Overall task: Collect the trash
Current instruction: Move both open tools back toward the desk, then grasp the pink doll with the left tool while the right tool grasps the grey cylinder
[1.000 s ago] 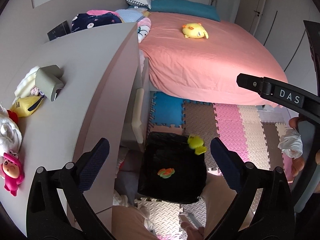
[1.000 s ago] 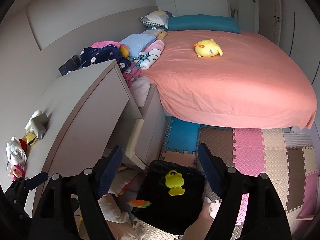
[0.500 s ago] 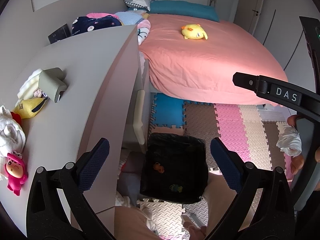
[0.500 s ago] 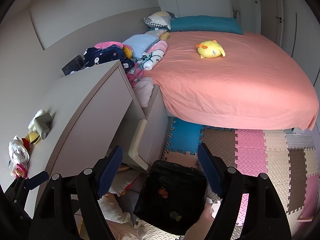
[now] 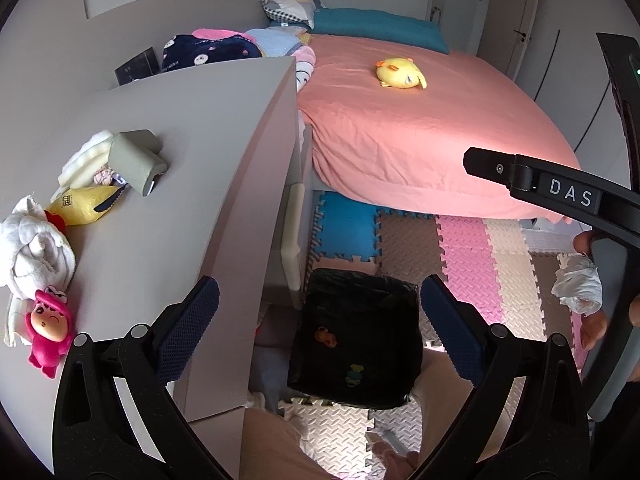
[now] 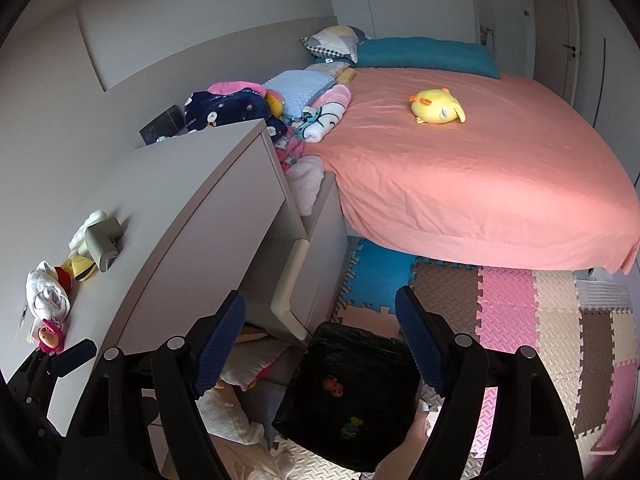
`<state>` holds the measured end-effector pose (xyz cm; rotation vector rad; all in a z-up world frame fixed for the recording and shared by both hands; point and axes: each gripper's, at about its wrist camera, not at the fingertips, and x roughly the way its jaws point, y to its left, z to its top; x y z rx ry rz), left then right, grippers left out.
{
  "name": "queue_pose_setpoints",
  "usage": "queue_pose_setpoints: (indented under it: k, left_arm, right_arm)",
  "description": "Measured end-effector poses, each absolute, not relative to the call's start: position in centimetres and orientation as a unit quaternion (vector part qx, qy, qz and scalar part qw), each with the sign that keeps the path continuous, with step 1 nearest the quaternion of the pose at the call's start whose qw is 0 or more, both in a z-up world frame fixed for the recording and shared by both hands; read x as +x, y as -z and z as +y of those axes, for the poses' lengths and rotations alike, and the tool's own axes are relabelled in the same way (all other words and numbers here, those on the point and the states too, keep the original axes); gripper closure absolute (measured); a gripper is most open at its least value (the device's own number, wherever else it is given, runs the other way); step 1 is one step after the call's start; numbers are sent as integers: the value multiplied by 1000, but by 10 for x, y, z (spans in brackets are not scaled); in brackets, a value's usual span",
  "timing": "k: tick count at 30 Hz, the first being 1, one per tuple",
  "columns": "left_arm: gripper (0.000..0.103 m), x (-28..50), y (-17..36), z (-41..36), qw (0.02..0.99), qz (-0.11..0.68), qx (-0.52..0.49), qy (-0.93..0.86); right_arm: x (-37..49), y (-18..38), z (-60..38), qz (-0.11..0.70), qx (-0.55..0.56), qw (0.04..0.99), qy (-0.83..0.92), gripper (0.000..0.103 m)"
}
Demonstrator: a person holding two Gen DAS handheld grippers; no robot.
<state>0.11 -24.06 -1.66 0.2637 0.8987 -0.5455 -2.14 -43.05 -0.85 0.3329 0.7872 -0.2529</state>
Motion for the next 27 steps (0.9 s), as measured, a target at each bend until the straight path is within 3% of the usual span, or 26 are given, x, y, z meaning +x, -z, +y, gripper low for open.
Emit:
queue_pose_setpoints:
  k: [27]
  left_arm:
    - [6,34,2,-100,895,417,74,141]
  right_arm:
    - [41,7,-309,399,96,912,4,25]
